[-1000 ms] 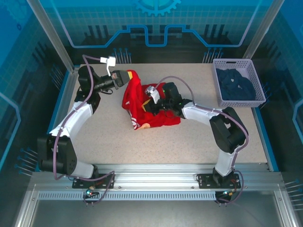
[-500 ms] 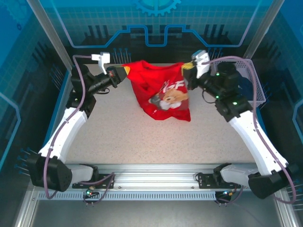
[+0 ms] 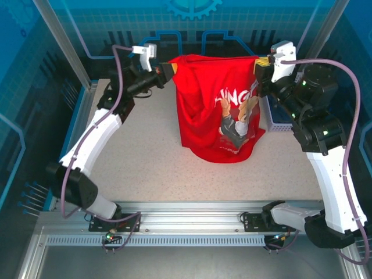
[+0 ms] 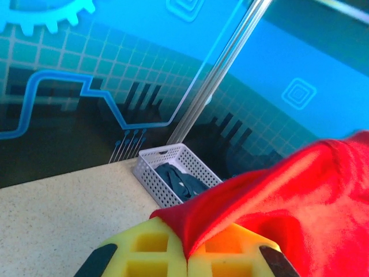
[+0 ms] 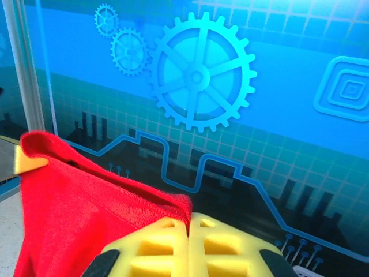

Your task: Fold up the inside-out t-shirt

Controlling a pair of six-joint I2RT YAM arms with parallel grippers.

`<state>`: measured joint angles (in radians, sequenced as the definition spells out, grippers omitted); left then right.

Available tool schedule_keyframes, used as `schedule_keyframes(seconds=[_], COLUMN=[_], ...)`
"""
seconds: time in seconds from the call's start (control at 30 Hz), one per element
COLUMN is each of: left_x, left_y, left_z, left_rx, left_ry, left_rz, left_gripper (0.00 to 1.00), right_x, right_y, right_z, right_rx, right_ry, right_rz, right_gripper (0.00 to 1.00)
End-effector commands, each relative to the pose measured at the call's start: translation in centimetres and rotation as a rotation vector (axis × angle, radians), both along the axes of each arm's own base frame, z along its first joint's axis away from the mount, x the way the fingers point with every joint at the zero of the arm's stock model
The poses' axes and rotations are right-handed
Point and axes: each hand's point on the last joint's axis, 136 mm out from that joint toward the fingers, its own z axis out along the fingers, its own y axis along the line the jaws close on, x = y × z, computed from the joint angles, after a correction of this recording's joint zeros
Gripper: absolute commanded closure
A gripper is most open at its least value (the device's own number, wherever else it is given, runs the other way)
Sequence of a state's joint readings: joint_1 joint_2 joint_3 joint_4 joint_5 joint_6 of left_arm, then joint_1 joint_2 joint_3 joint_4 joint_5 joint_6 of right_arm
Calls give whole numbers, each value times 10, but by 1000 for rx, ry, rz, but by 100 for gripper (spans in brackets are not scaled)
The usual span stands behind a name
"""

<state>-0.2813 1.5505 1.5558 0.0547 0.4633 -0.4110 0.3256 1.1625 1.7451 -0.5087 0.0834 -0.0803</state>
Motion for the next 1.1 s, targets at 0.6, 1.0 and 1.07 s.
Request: schedule_keyframes(seconds=[0.6, 1.0, 1.07], left_x=[-169, -114, -120], left_y=[-102, 25, 34], left_z=[26, -108, -142], left_rx=[-93, -99, -68], left_ry=[-57, 232, 289], left_rz=[-426, 135, 170], left_gripper=[100, 100, 100], right_x=[90, 123, 118], right_y=[49, 237, 241], right_z=[52, -153, -198], right_rx=[-10, -125, -155], right_ry=[-21, 499, 634], right_rz=[95, 546, 538], right_gripper=[100, 85, 67])
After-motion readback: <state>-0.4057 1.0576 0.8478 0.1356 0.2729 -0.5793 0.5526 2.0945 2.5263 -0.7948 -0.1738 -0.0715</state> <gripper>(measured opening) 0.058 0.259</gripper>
